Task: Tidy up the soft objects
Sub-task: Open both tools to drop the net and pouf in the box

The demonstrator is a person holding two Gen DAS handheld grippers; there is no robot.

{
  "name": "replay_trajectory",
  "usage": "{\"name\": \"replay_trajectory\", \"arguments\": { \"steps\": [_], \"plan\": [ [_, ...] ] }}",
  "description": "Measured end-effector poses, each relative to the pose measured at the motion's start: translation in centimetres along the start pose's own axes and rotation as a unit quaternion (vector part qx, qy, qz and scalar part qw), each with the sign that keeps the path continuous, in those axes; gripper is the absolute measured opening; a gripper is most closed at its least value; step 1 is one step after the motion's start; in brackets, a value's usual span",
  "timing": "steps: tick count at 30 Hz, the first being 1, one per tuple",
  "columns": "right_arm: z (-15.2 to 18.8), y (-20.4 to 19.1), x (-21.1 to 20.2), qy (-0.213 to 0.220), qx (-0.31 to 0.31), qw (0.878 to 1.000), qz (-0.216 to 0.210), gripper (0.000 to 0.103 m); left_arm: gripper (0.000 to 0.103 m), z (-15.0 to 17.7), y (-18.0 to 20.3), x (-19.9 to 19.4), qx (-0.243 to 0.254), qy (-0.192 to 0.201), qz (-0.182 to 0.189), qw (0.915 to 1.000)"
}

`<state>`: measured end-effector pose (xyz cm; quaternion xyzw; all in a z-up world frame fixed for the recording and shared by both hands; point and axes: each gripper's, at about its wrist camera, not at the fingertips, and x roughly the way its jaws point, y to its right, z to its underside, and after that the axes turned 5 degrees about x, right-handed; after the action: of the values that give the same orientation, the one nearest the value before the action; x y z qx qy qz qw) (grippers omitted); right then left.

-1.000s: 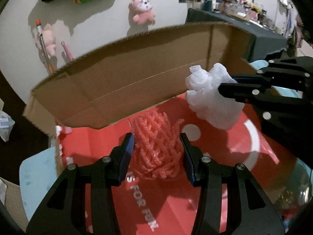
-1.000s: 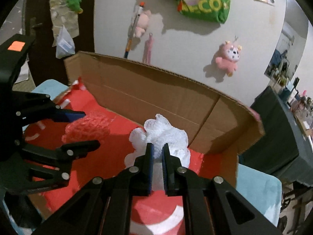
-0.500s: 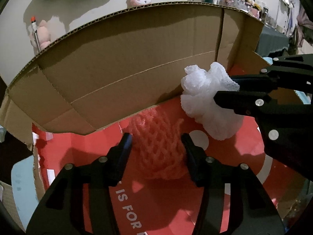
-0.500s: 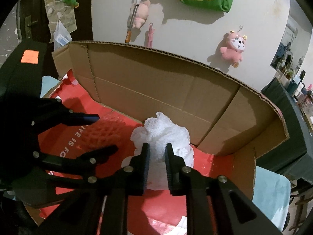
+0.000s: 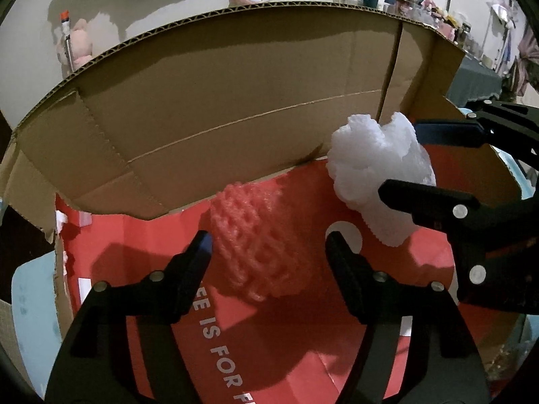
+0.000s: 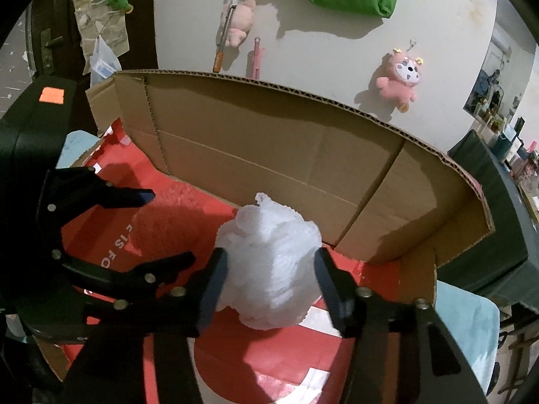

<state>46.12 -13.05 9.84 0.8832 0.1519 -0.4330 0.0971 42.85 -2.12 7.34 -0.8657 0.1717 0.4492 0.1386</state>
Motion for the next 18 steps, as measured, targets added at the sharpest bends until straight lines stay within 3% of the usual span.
{"name": "replay_trajectory", "arguments": {
  "steps": [2,11,18],
  "plan": [
    [0.0,0.0,-0.1,0.001,0.000,1.000,0.002,0.062,0.076,0.1,-0.2,-0.3,-0.003,0.001,0.002,1.0000],
    [-0.1,0.3,-1.2,0.008,0.010,1.000,0.007,0.072,0.076,-0.2,0.5,-1.6,-0.005,0.009,-0.001,0.9999],
    [0.0,0.4,-6.0,0.041,0.029,0.999,0.009,0.080,0.077,0.0,0.8,-5.1,-0.024,0.035,-0.003,0.9991]
  ]
}}
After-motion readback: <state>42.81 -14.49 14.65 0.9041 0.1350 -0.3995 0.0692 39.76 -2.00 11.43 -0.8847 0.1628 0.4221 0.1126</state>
